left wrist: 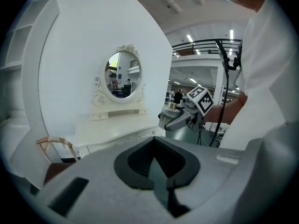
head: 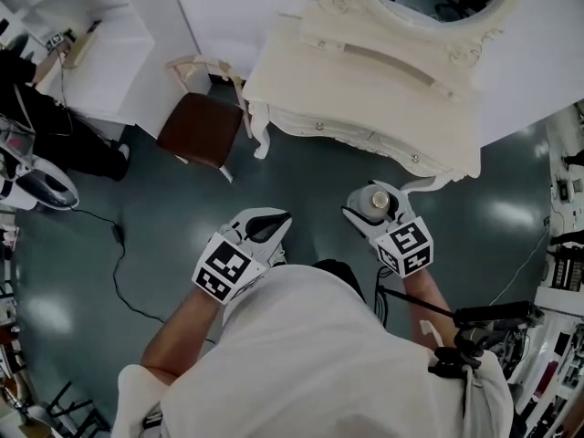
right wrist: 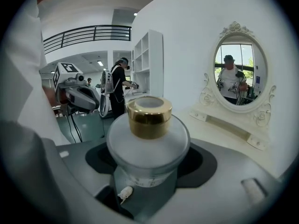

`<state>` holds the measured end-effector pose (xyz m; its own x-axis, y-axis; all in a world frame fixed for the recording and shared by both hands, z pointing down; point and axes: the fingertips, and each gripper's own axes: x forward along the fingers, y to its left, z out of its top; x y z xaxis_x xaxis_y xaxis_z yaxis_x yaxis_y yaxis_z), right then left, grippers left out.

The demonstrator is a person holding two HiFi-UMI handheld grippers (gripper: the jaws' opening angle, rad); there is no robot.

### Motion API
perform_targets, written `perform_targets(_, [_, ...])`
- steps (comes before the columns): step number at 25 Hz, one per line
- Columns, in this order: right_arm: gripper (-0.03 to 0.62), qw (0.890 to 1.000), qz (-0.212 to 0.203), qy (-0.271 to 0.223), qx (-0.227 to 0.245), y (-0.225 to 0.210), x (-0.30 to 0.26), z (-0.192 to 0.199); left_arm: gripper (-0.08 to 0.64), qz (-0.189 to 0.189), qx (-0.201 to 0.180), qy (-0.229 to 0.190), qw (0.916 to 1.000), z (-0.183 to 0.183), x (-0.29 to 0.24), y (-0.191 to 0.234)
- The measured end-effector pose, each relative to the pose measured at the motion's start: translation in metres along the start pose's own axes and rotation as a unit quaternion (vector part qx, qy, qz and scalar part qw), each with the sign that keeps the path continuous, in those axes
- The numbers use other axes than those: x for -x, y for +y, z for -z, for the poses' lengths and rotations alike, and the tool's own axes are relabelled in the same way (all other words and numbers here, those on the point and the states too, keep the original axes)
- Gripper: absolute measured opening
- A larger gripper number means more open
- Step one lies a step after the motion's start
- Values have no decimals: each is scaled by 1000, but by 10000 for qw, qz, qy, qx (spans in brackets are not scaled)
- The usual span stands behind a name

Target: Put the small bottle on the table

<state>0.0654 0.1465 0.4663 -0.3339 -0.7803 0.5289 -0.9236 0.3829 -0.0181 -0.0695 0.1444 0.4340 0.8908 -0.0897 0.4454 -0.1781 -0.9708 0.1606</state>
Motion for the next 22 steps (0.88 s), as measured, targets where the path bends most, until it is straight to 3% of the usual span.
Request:
perform_targets(12, [337, 9998, 116, 136, 99, -74, -128, -81, 3, -277, 343, -29, 9990, -9, 16, 144])
perform_targets(17, [337, 9994, 69, 116, 314, -124, -181, -111, 2, -607, 482, -81, 9970, -23, 2, 204])
perform_targets(22, [337, 9981, -163, 128, 587, -208, -227, -136, 3, -1023, 588, -79, 9930, -70, -44, 246])
